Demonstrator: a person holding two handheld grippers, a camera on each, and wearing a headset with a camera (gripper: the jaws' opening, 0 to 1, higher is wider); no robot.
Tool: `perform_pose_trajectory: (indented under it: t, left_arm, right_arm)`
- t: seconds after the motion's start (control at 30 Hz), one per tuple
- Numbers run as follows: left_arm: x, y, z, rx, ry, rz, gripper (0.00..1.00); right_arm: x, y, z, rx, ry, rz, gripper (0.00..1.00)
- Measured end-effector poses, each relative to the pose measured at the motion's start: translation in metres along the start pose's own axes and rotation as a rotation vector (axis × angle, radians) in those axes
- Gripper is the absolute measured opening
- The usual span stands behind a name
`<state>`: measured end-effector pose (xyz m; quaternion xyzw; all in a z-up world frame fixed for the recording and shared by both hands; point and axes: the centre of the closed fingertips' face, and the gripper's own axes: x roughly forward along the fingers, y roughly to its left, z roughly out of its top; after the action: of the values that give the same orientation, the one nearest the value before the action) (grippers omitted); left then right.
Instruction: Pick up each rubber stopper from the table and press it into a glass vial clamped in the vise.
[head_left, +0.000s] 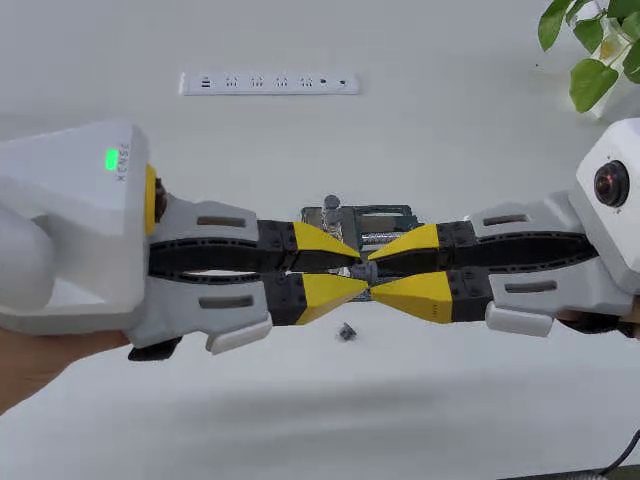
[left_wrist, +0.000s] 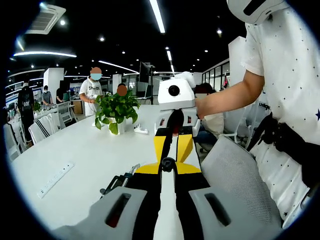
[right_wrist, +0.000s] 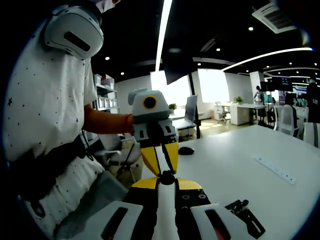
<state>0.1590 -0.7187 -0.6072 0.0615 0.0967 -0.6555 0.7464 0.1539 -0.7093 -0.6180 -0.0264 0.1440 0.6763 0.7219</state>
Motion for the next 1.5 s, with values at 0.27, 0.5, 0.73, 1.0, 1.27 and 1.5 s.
perform_pose_trajectory:
  t: [0.27, 0.5, 0.73, 1.0, 1.27, 1.5]
  left_arm:
    - [-0.0015, 0.0011, 0.0, 0.003, 0.003, 0.004, 0.06]
    - [-0.0019, 0.0011, -0.0012, -0.005, 0.002, 0.005, 0.05]
    - [-0.0021, 0.001, -0.0017, -0.007, 0.002, 0.004, 0.04]
    - [-0.0017, 0.001, -0.0002, -0.009, -0.007, 0.006, 0.04]
    - [-0.0024, 0.0029, 0.0023, -0.024, -0.028, 0.012, 0.04]
    - [-0.0038, 0.0042, 0.0039, -0.043, -0.046, 0.017, 0.04]
  right_arm:
    - [-0.0008, -0.0005, 0.0031, 0.01, -0.018, 0.001, 0.07]
    - [-0.0011, -0.0007, 0.0025, 0.005, -0.014, 0.001, 0.07]
    - [-0.0007, 0.0003, 0.002, 0.005, -0.011, 0.001, 0.07]
    - [-0.0021, 0.0006, 0.0027, 0.008, -0.013, -0.002, 0.07]
    - [-0.0029, -0.001, 0.0053, 0.013, -0.021, -0.011, 0.08]
    - [-0.0031, -0.0014, 0.0069, 0.016, -0.028, -0.016, 0.08]
